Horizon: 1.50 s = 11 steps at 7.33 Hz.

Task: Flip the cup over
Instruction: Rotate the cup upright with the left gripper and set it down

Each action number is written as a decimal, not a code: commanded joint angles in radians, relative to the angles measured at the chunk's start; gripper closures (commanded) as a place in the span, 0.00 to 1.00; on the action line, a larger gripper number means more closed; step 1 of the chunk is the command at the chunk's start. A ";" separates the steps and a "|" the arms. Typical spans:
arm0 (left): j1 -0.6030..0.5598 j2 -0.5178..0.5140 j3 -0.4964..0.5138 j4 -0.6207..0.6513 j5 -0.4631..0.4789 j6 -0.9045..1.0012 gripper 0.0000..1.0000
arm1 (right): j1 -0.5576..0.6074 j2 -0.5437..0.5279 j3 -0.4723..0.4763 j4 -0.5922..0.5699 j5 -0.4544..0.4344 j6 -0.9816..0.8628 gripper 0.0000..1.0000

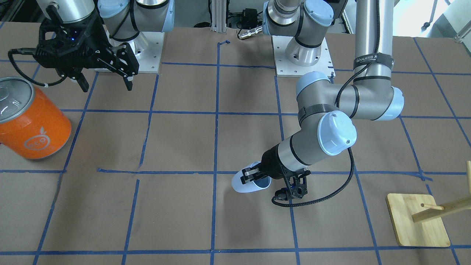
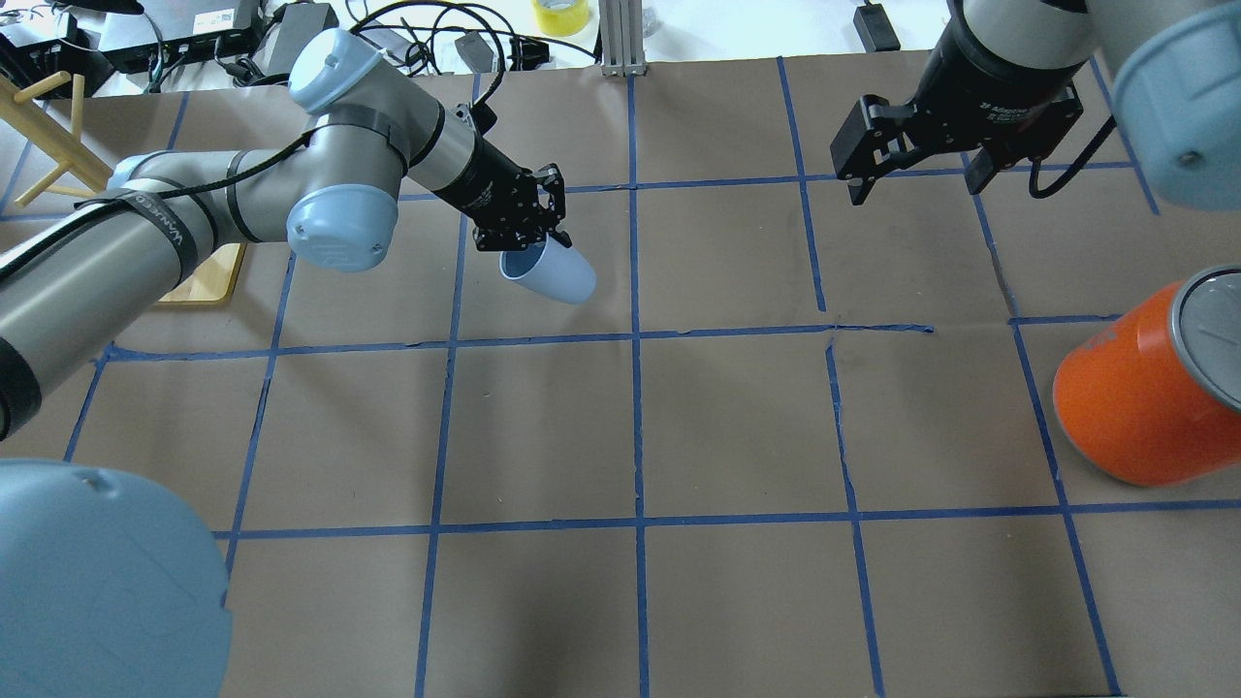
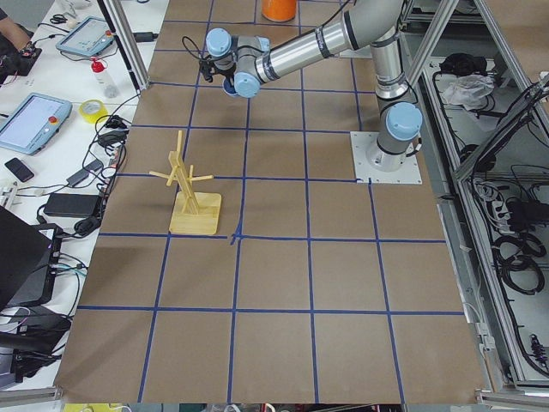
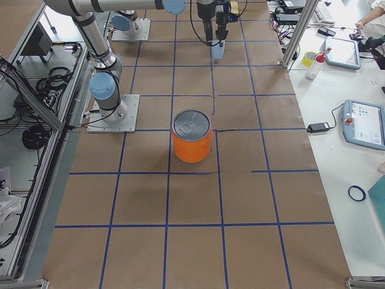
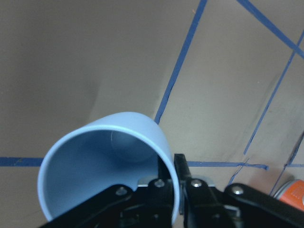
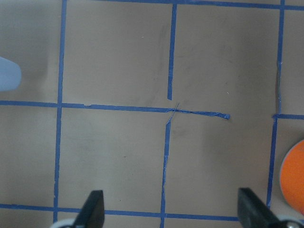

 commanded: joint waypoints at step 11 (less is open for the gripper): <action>0.121 -0.130 0.146 0.048 0.547 0.441 0.79 | -0.001 -0.002 -0.001 -0.008 -0.006 0.000 0.00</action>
